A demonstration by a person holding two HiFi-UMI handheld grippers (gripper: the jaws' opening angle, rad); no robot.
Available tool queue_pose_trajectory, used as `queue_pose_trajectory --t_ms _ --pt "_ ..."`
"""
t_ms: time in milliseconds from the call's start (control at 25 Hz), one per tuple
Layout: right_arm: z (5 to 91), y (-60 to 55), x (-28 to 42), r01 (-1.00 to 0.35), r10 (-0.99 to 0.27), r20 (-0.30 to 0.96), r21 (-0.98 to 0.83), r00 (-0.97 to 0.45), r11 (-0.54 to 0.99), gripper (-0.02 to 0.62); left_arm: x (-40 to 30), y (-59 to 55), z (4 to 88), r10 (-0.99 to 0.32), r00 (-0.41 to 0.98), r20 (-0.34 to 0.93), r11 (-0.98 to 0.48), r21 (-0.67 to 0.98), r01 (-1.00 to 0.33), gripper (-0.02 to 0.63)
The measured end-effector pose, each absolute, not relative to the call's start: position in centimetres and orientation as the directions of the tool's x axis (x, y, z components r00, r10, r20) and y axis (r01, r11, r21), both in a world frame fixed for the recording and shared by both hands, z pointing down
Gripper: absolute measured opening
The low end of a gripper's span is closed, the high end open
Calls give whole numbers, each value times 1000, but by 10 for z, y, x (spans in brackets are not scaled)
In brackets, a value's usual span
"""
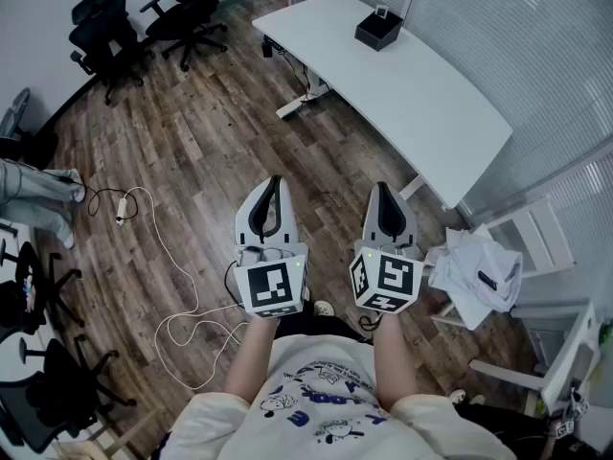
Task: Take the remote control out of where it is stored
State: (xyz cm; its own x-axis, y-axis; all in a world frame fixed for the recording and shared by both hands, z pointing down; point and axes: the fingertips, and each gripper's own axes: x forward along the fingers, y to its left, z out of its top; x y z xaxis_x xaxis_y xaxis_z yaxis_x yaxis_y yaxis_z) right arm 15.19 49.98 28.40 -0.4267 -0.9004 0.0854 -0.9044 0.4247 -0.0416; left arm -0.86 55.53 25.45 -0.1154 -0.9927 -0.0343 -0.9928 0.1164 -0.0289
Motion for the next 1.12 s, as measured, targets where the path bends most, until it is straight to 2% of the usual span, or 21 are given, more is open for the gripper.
queue_pose_trajectory --t_ms 1120 --pt "303 455 112 -921 -914 111 -74 -390 383 34 -53 504 269 -996 -81 -32 81 -12 -997 17"
